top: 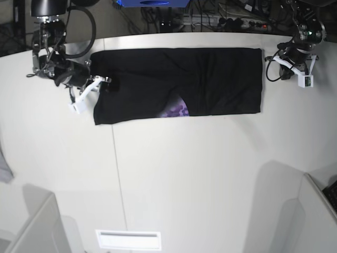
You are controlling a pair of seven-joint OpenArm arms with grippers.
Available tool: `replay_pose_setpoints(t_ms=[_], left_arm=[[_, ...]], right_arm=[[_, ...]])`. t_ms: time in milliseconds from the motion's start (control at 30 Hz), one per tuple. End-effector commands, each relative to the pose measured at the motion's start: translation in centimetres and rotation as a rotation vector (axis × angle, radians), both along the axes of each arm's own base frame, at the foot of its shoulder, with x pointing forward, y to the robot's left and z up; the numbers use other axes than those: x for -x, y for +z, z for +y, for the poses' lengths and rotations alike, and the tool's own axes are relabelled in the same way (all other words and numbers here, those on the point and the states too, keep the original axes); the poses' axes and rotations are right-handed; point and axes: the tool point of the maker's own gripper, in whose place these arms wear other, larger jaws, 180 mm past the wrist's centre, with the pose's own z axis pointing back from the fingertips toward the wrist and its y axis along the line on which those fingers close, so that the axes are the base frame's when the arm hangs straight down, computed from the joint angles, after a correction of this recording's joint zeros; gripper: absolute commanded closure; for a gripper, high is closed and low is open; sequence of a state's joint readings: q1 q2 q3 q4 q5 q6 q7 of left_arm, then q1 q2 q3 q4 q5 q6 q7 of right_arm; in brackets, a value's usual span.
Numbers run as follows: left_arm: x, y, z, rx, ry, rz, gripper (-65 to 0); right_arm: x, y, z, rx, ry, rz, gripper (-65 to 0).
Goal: Fold the T-shirt properly
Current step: 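Grasp both strip ends and lift them toward each other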
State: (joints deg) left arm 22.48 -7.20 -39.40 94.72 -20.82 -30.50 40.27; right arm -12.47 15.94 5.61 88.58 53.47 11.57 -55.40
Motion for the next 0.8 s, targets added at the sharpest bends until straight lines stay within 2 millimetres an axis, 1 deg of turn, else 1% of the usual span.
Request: replay_pose_setpoints(t_ms=[0,33,67,133,200,267,333,400,500,600,633,700,767], left_arm=[[-1.1,0.6,-0.3,-0.012,-0.015,-0.037,0.0],[-1.1,0.0,-0.8,-0.016,-0.021,-0.021,0.0],[-1.5,-0.3,-1.3,-0.016,-0.027,-0.017,0.0],[-2.1,-1.0,-3.0,-0.014,-0.069,0.000,0.0],[-2.6,-1.3,-4.7,-0.011,-0.108,0.006,0.0],[-3.0,-1.6,-6.3,-0.004,-0.144,0.008,0.0],[-3.3,-1.6,-7.4,0.013,-0.164,0.004,0.0],[-4.1,-1.5,-8.4,0.025,-0.177,-0.011,0.0],[-5.2,-1.4,-9.1,0.029,-0.158,-0.021,0.0],[-5.8,-1.3,-10.9,0.041,-0.189,-0.025,0.0],[-6.4,-0.9,-11.8,0.043,-0.213,-0.042,0.0],[-7.0,-0.5,-13.1,0.046,-0.247,-0.055,0.0],[-7.3,-0.3,-14.0,0.056,-0.250,-0.061,0.0]], right_arm=[[0.2,-0.2,-0.3,0.011,0.005,0.014,-10.7],[0.3,-0.4,-0.4,0.011,0.000,0.022,-2.7],[-0.2,-0.5,-0.5,0.010,-0.005,0.021,0.0],[-0.6,-0.7,-1.0,0.015,-0.015,0.028,0.0],[-1.4,-0.6,-1.4,0.020,-0.035,0.009,0.0],[-1.9,-0.6,-2.4,0.044,-0.077,0.008,0.0],[-2.4,-0.1,-3.4,0.077,-0.110,0.004,0.0],[-3.1,1.1,-3.8,0.094,-0.145,-0.015,0.0],[-4.1,3.3,-3.4,0.099,-0.153,-0.068,0.0],[-4.5,5.0,-2.7,0.095,-0.150,-0.096,0.0],[-4.5,5.5,-2.3,0.089,-0.148,-0.093,0.0],[-4.9,6.9,-1.5,0.080,-0.137,-0.118,0.0],[-4.9,8.0,0.0,0.072,-0.105,-0.144,0.0]])
